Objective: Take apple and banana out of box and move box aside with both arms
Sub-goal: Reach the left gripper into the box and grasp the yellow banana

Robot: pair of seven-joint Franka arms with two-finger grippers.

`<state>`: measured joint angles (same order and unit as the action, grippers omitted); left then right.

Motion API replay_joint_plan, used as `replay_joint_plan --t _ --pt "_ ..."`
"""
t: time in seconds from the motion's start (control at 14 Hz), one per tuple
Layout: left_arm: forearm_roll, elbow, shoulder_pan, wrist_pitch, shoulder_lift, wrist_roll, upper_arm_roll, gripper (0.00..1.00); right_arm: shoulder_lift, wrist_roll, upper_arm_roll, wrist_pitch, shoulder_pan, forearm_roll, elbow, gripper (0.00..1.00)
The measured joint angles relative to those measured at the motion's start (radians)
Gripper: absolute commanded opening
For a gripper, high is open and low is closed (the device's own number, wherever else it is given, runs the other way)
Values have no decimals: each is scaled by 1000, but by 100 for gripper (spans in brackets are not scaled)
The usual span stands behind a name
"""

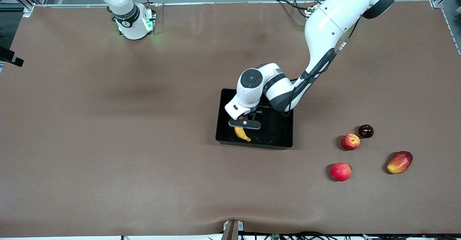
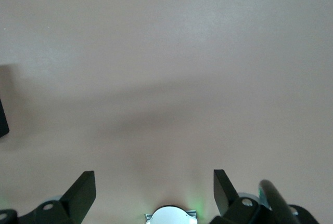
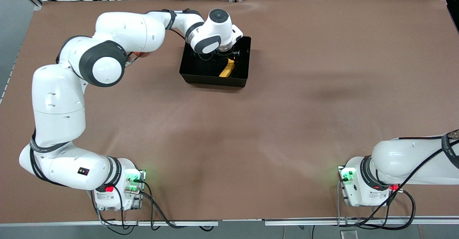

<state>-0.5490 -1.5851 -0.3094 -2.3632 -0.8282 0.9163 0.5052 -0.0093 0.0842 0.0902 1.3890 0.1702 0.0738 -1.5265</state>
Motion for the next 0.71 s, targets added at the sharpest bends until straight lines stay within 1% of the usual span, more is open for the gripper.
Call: replay_joint_plan --t 0.14,0.5,0.71 --pt "0 4 -4 -5 -8 0 -5 0 2 0 -1 0 0 0 2 100" --pt "-1 18 -4 -3 -6 -1 -6 0 16 0 -1 0 0 0 4 100" --pt "-1 41 5 14 36 5 -6 0 25 0 -1 0 0 0 4 100"
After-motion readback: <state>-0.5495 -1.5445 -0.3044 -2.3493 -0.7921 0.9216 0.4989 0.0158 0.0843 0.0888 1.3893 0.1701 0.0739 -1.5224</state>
